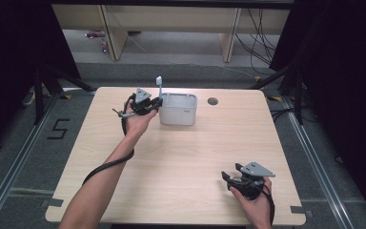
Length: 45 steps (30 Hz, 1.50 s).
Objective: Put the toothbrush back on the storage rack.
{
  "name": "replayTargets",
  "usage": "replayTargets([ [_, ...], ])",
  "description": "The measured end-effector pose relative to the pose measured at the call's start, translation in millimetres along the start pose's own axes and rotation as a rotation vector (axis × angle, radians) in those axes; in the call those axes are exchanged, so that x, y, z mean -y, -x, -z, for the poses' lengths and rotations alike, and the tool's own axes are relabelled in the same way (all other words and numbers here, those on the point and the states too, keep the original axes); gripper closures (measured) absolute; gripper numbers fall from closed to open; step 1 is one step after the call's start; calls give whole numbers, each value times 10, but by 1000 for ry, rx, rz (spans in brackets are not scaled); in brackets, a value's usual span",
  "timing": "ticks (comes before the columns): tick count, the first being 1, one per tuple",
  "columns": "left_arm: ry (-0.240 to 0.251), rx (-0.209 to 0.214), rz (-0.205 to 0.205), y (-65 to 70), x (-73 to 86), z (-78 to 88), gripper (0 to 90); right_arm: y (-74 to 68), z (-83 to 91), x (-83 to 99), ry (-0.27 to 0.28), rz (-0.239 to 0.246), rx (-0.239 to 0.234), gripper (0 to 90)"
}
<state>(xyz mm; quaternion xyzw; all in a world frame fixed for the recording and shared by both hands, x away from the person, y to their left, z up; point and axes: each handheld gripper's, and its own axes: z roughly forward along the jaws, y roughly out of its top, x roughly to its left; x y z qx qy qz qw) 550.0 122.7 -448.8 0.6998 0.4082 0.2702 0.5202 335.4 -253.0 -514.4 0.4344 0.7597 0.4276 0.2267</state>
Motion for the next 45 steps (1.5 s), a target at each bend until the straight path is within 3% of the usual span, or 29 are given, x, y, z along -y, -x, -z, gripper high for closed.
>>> replayTargets([
  [2,-2,0,2,-1,-2,0,780,-24,9,2,-13,-35,-2,346],
  [3,-2,-1,3,-1,-3,1,780,0,0,0,0,0,-1,347],
  [4,-2,-2,3,-3,-3,1,780,-12,5,1,-7,-19,0,346],
  [5,-2,-3,6,-4,-4,2,781,1,0,0,0,-1,-1,346],
  [7,-4,-5,5,-3,-5,6,780,-32,9,3,-17,-46,-4,347],
  [8,-6,-6,1,-3,-6,8,780,-8,3,1,-5,-12,1,346],
  [12,-7,-11,-1,6,-4,23,776,0,-1,0,-1,0,0,346],
  [14,-6,-16,-10,16,3,45,770,-15,6,1,-9,-22,0,346],
  [15,1,-14,-11,19,9,57,765,-1,0,0,0,0,0,346],
  [17,5,-16,3,28,33,79,734,-32,10,3,-17,-44,-4,347],
  [19,18,-21,18,29,64,104,682,-2,-1,0,-1,1,0,347],
  [21,11,-20,13,39,93,131,645,-34,10,2,-18,-43,-3,346],
  [24,22,-15,11,44,124,175,587,-14,-7,3,4,-18,0,346],
  [27,21,-10,10,51,144,231,549,-36,-9,7,1,-43,-6,346],
  [29,17,-3,6,56,163,269,528,-34,9,2,-18,-40,2,346],
  [31,18,0,8,59,176,299,510,-36,-10,7,4,-46,-8,346],
  [45,24,30,15,132,195,517,427,-21,-3,3,-9,-30,3,345],
])
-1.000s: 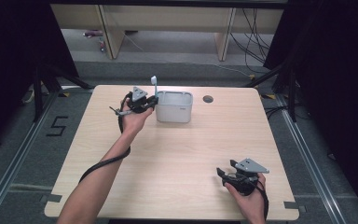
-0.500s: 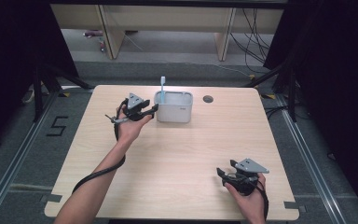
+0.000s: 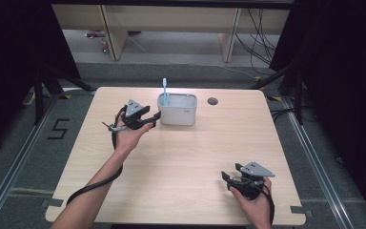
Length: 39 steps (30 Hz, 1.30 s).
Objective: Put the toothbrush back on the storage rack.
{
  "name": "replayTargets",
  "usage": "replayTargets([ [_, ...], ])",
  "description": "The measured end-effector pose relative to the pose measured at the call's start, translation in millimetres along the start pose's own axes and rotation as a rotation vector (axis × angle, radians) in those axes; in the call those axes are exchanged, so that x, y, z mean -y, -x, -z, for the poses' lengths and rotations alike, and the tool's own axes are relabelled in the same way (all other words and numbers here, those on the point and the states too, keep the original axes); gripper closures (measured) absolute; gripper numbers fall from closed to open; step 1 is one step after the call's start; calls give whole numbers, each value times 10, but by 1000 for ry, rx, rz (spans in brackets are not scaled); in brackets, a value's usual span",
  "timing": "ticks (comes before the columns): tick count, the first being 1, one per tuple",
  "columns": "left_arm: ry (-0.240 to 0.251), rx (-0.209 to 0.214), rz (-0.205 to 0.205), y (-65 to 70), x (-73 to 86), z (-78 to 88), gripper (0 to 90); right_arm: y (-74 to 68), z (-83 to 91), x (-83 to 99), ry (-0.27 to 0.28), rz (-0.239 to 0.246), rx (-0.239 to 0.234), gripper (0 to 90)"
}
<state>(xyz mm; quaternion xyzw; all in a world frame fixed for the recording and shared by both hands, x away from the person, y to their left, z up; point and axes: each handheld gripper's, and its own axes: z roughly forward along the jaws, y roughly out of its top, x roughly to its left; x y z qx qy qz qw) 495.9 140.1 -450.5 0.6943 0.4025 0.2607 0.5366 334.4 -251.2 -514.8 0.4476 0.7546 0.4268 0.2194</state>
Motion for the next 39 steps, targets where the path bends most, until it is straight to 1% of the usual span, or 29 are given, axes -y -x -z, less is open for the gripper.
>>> replayTargets([
  [2,3,5,8,14,2,40,425,0,1,0,1,0,0,344],
  [5,4,11,12,27,4,93,425,5,-13,5,11,-7,-19,344],
  [7,6,16,15,35,9,126,422,3,0,0,-1,-2,-2,344],
  [13,6,21,-4,61,25,255,413,-2,2,1,-1,0,1,344],
  [14,9,23,-2,65,31,277,412,0,-11,4,9,-4,-13,343],
  [15,15,21,-6,65,36,302,413,1,-11,4,10,-4,-11,343],
  [16,17,21,-10,64,43,328,414,3,-1,0,-1,6,-5,344],
  [19,22,26,-6,69,77,395,416,1,-4,0,0,5,-6,344],
  [22,19,29,-18,71,113,454,413,3,-3,-1,-5,13,-6,344],
  [23,21,29,-16,78,126,474,412,3,-3,0,-6,14,-5,344],
  [27,18,32,-35,96,177,553,409,0,-4,0,0,6,-5,344],
  [31,5,38,-34,113,237,623,402,-1,-3,0,0,6,-5,344],
  [33,1,33,-30,128,267,655,396,-1,-3,0,0,7,-5,344],
  [34,1,29,-41,132,282,675,394,-1,-3,1,0,6,-5,344],
  [36,1,24,-44,147,303,704,391,0,5,-3,-11,9,-4,344],
  [38,7,29,-46,162,335,735,392,0,-5,2,1,12,-3,344],
  [39,3,25,-53,172,353,757,392,-1,-6,2,0,12,-3,344],
])
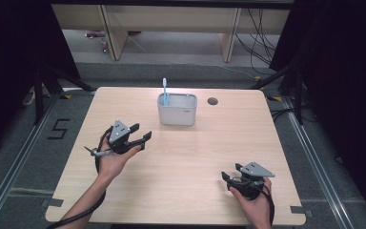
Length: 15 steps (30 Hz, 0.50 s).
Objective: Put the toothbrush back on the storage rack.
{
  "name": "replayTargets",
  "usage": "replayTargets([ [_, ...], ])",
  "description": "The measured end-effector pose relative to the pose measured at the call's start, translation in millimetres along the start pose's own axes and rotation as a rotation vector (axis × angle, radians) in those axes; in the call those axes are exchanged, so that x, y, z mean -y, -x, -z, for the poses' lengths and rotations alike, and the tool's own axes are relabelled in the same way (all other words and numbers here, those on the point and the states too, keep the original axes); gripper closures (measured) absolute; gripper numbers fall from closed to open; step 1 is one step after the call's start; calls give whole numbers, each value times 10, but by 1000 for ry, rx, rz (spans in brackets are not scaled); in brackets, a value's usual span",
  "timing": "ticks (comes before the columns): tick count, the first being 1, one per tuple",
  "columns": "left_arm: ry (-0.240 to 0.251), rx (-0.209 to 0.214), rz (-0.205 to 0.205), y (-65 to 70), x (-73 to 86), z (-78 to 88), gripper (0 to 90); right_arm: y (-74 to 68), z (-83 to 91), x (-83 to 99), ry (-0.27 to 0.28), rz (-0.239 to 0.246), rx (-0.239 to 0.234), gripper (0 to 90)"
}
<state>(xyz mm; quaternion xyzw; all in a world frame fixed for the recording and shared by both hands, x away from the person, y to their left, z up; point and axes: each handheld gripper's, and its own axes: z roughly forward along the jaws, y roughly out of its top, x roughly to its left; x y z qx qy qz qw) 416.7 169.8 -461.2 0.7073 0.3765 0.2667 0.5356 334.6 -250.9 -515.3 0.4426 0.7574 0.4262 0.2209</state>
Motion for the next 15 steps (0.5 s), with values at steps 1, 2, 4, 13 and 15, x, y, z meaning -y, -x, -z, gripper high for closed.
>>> replayTargets([
  [1,-2,1,-5,11,22,17,393,-4,4,-2,-2,-6,-2,344],
  [2,-4,0,-10,20,44,36,392,-6,6,-2,-2,-11,-5,344],
  [4,-6,-1,-11,33,92,71,392,-4,6,-2,-3,-7,-2,344],
  [13,-10,-17,-14,65,277,234,394,-6,3,-1,-3,-4,0,345],
  [15,-8,-23,-16,60,313,279,394,-6,1,-2,-3,-1,0,345],
])
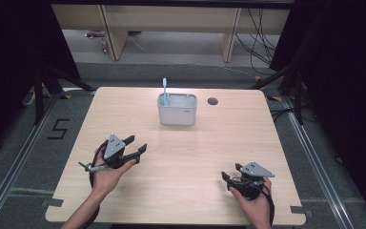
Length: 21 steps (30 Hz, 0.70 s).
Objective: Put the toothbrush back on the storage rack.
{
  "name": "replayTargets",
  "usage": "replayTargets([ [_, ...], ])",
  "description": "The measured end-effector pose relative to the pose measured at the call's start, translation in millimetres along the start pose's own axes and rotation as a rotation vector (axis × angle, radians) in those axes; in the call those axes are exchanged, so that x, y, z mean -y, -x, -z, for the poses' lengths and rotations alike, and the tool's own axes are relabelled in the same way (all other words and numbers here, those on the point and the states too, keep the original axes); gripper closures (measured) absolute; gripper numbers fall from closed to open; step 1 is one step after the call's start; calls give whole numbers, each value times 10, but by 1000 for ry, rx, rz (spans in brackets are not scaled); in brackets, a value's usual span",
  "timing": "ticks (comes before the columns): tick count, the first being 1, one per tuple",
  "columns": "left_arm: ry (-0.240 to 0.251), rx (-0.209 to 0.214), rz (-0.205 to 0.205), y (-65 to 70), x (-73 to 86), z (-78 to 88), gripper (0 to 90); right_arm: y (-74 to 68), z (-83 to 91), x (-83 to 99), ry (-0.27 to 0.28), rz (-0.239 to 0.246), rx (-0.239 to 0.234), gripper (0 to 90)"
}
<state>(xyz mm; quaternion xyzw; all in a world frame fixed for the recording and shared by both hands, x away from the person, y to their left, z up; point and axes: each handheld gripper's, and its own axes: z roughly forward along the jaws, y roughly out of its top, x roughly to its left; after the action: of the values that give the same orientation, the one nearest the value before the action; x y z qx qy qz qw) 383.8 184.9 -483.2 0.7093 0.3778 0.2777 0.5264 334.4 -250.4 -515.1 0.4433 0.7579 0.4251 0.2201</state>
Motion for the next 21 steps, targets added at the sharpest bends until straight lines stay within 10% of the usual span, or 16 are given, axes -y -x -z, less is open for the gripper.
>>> replayTargets([
  [21,21,-30,-3,36,471,251,392,-2,0,-1,2,14,12,346],
])
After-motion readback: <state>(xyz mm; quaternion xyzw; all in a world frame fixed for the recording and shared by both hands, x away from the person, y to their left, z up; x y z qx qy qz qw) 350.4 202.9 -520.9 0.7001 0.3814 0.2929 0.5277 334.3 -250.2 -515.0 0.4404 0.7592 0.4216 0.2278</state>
